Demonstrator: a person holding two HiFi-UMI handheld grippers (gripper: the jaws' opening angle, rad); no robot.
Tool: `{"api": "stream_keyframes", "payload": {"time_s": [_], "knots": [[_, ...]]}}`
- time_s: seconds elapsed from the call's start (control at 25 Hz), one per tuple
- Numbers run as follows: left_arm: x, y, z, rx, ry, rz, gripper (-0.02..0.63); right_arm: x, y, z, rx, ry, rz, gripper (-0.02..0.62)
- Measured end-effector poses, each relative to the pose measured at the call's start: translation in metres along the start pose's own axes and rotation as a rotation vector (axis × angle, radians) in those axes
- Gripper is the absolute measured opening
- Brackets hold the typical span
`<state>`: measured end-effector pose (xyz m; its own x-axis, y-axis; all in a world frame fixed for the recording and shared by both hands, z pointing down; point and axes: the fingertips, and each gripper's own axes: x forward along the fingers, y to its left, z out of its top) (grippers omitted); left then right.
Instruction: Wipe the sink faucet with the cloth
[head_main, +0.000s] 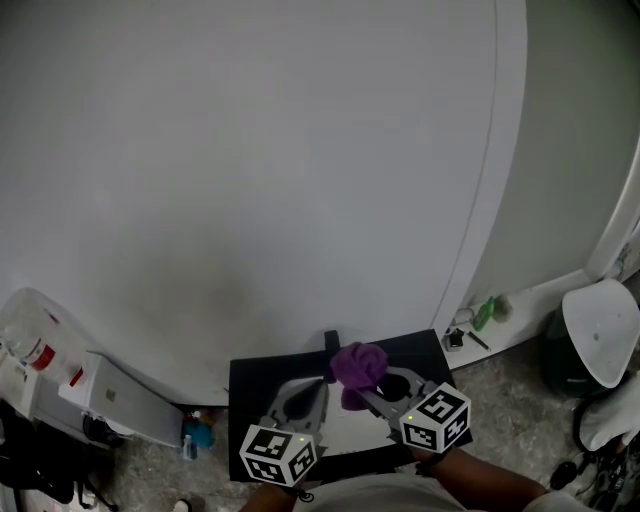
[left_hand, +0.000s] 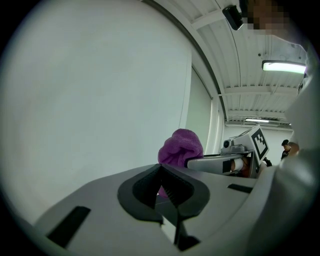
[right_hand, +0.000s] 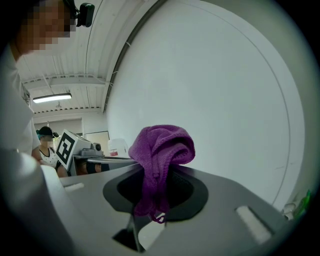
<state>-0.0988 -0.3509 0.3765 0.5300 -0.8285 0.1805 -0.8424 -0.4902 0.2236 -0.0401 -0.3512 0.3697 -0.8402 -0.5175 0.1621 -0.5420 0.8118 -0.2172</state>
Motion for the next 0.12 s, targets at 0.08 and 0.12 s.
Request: {"api": "stream_keyframes", "payload": {"time_s": [0.08, 0.12], "knots": [[-0.0004, -0.002, -0.0003, 0.0, 0.003, -0.003, 0.008, -0.0014, 0.001, 0.0008, 0.004, -0.002, 0.004, 0.092], [-0.0005, -0.0032, -0.0003, 0.001, 0.004, -0.004, 0.008, -0.0021, 0.0014, 0.0013, 0.006, -0.004, 0.005, 0.092]]}}
